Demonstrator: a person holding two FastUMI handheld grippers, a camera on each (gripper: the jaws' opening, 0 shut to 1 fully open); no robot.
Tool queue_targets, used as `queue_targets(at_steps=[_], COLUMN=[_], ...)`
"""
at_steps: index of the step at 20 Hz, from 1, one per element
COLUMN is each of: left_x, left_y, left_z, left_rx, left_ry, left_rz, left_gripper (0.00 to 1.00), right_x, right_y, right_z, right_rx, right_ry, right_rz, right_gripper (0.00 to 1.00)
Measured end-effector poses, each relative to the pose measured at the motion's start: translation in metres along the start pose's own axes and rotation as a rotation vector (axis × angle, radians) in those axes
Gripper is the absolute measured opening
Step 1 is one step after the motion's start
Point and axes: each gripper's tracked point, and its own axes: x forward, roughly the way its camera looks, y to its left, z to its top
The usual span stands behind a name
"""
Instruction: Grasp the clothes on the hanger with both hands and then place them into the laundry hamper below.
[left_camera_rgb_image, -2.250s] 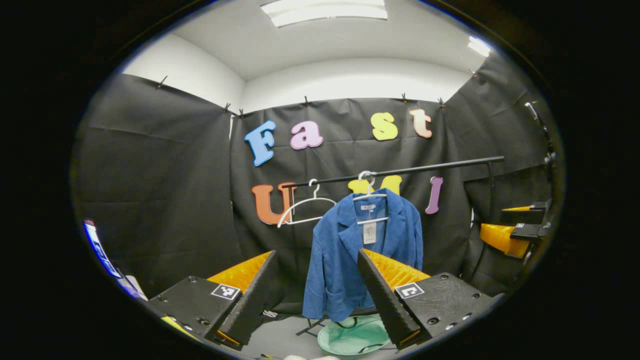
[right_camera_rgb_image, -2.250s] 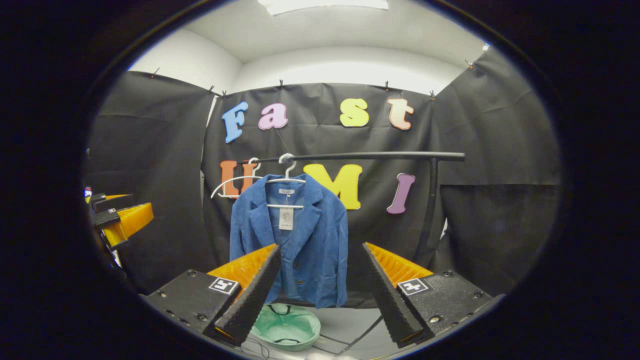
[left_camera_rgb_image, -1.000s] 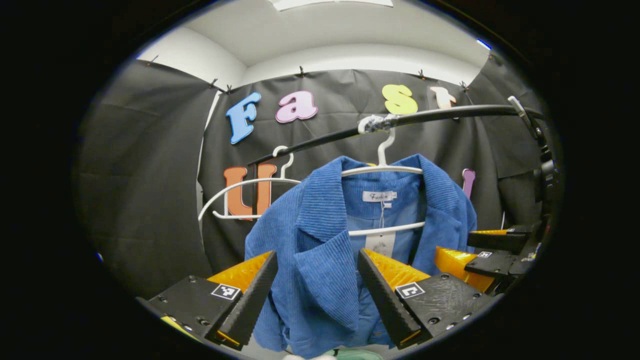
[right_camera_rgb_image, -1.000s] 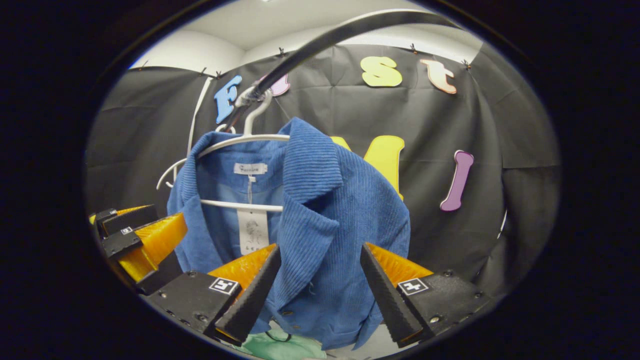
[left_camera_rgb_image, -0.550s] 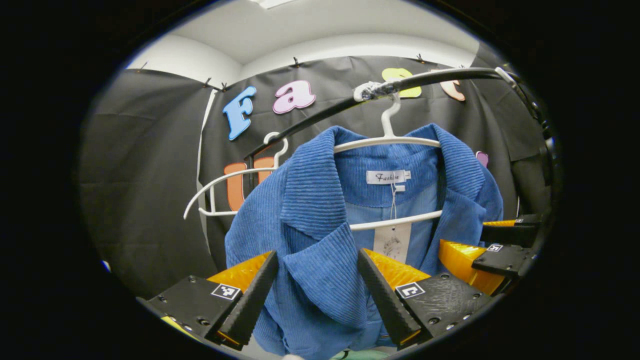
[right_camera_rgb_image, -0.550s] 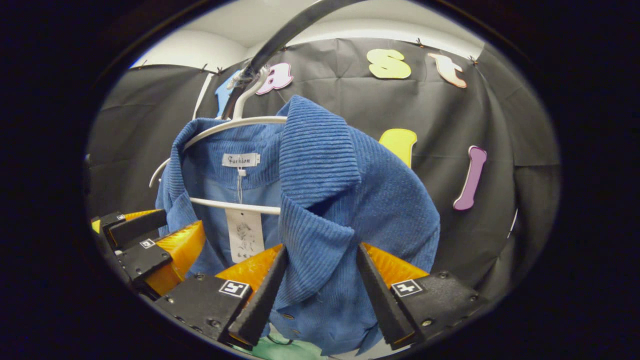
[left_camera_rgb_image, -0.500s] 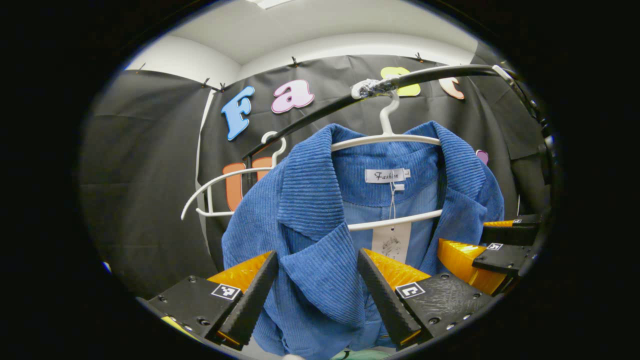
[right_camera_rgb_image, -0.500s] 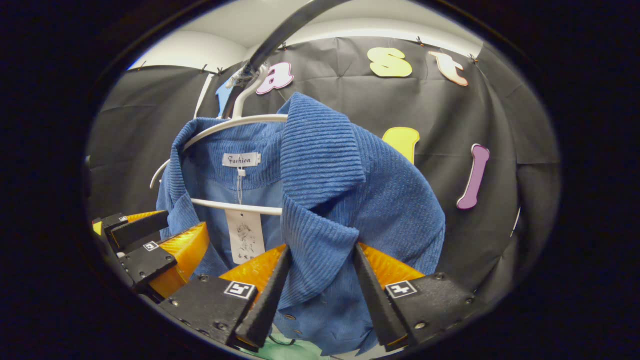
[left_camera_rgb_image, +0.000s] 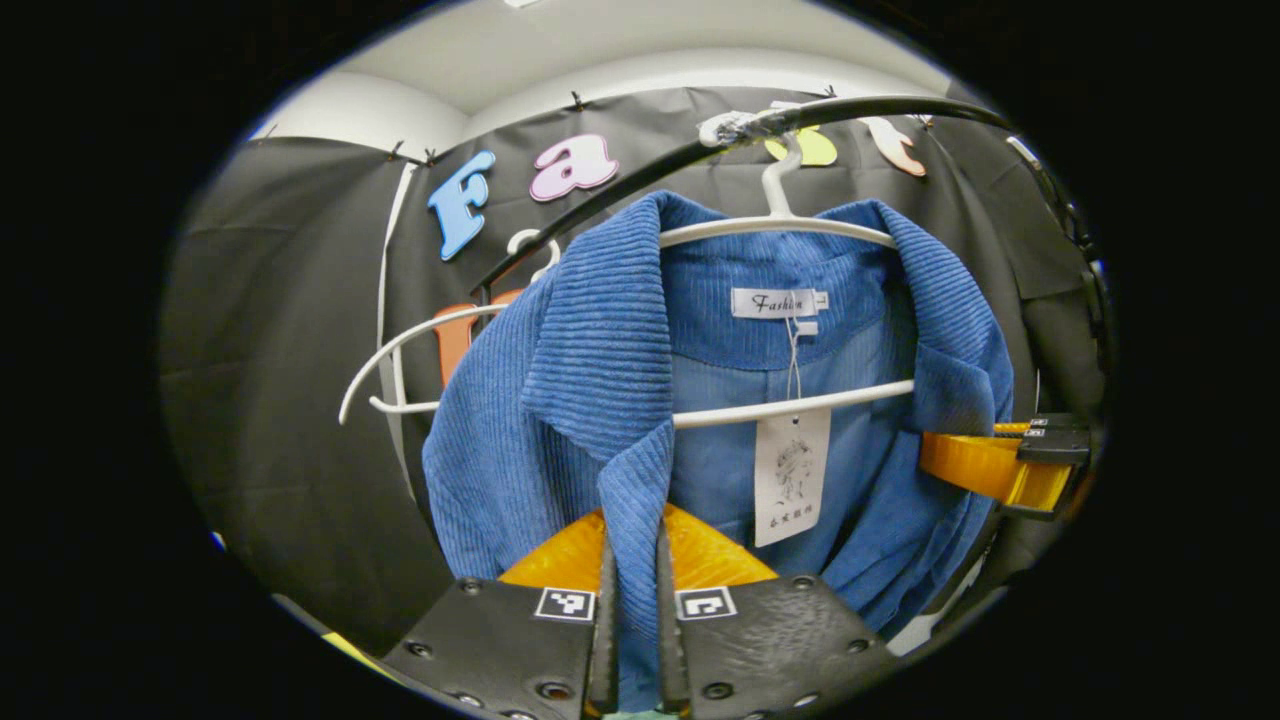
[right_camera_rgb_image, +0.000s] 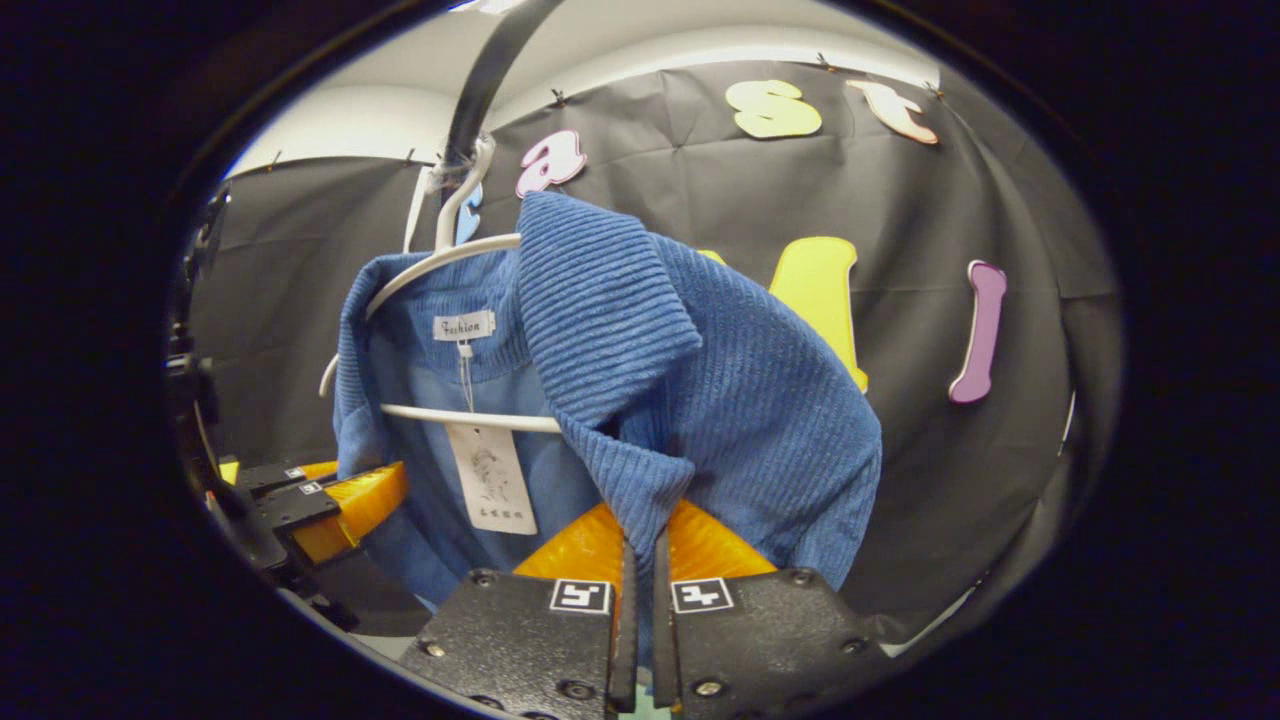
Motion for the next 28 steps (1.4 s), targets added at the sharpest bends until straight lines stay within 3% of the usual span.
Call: queue_targets(at_steps=[1, 2, 3, 5, 6, 14, 19, 20, 28], left_x=[0.001, 0.000, -0.001, -0.005, -0.006, -0.010, -0.014, -0.014, -0.006], left_y=[-0.001, 0.003, 0.003, 0.009, 0.015, 0.041, 0.067, 0.073, 0.120], left_z=[0.001, -0.001, -0.001, -0.002, -0.001, 0.011, 0.040, 0.044, 0.090], left_rx=[0.004, 0.010, 0.009, 0.012, 0.018, -0.015, -0.024, -0.030, -0.042], left_ry=[0.001, 0.002, 0.004, 0.001, 0.000, -0.015, -0.070, -0.076, -0.151], left_rz=[-0.017, -0.010, -0.018, -0.021, -0.008, 0.035, 0.092, 0.104, 0.167], left_gripper=[0.11, 0.11, 0.04, 0.08, 0.00, 0.03, 0.00, 0.03, 0.00], right_x=[0.001, 0.000, -0.003, -0.009, -0.011, -0.037, -0.047, -0.048, -0.067], right_y=[-0.003, -0.005, -0.004, -0.007, -0.010, -0.012, -0.032, -0.036, -0.057], right_z=[0.000, 0.002, -0.001, -0.002, 0.000, 0.016, 0.045, 0.050, 0.098], right_rx=[0.006, 0.011, 0.025, 0.057, 0.066, 0.157, 0.144, 0.149, 0.190], right_ry=[-0.002, 0.003, 0.006, 0.005, 0.002, -0.031, -0.097, -0.107, -0.213], right_rz=[0.019, 0.038, 0.065, 0.124, 0.147, 0.328, 0.291, 0.290, 0.294], right_gripper=[0.09, 0.07, 0.06, 0.05, 0.05, 0.05, 0.04, 0.04, 0.04])
